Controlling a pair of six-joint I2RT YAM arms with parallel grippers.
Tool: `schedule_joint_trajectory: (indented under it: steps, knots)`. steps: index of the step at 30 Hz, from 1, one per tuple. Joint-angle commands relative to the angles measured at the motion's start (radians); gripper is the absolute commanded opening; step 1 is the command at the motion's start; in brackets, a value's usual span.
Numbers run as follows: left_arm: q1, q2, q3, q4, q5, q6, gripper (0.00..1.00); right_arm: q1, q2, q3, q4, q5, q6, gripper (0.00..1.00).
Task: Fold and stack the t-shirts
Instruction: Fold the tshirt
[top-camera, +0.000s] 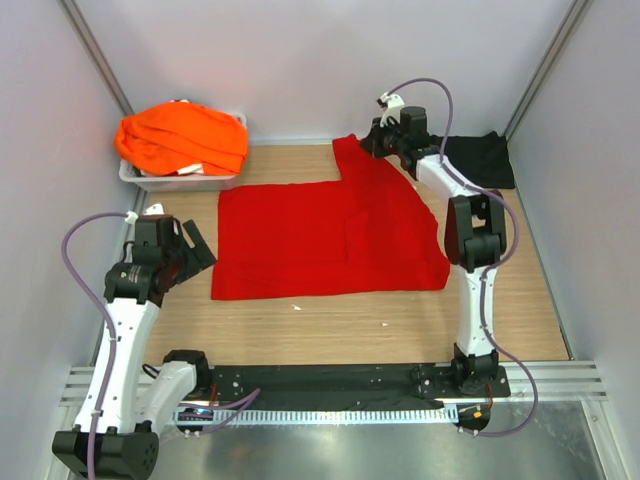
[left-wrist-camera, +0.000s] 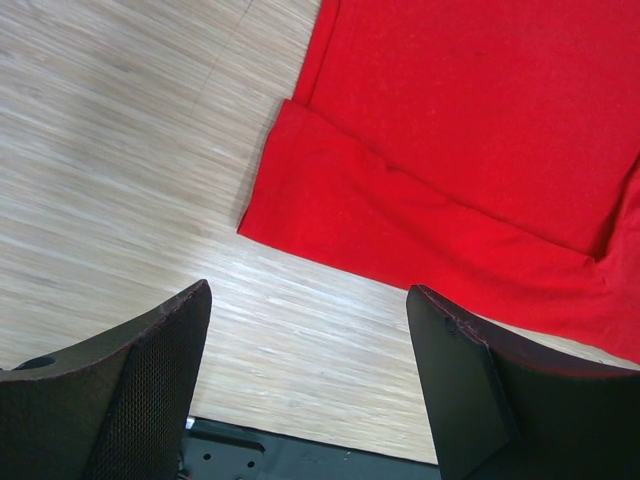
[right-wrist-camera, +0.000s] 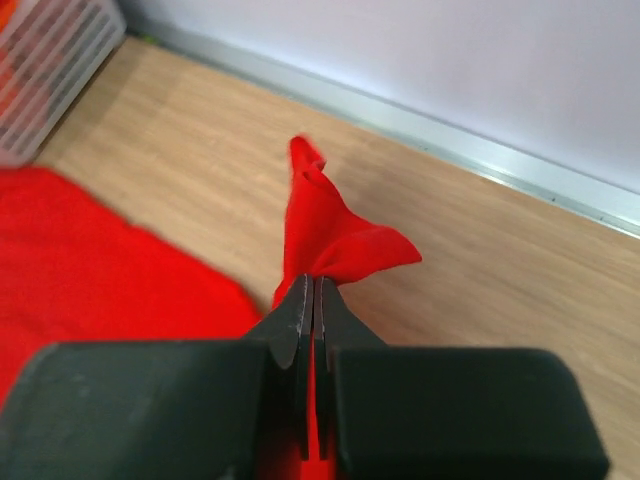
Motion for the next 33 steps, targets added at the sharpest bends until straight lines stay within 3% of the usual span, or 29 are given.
schedule_joint_trajectory:
  steps: [1, 7, 16, 22, 28, 31, 32, 33]
  knots:
    - [0.005, -0.028, -0.003, 0.016, -0.012, 0.001, 0.80, 0.033, -0.217, -0.147, 0.005, -0.043, -0.113, 0.01]
    - [0.005, -0.041, -0.004, 0.018, -0.010, 0.003, 0.80, 0.053, -0.484, -0.575, 0.068, 0.003, -0.101, 0.01]
    - [0.007, -0.054, -0.007, 0.025, 0.002, 0.006, 0.81, 0.156, -0.952, -1.023, 0.088, 0.189, -0.076, 0.01]
    - [0.007, -0.019, -0.006, 0.032, -0.007, 0.003, 0.82, 0.156, -1.193, -1.210, 0.132, 0.270, 0.097, 0.01]
    - [0.005, 0.090, 0.026, 0.090, 0.014, -0.052, 0.82, 0.156, -1.244, -1.293, 0.042, 0.485, 0.210, 0.02]
    - [0.007, 0.172, 0.046, 0.143, 0.011, -0.072, 0.82, 0.157, -1.264, -1.329, -0.003, 0.588, 0.284, 0.17]
    - [0.005, 0.229, 0.055, 0.154, 0.004, -0.086, 0.82, 0.156, -1.267, -1.338, -0.010, 0.601, 0.328, 0.46]
    - [0.007, 0.257, 0.063, 0.171, 0.002, -0.092, 0.82, 0.156, -1.267, -1.347, -0.015, 0.614, 0.347, 0.64]
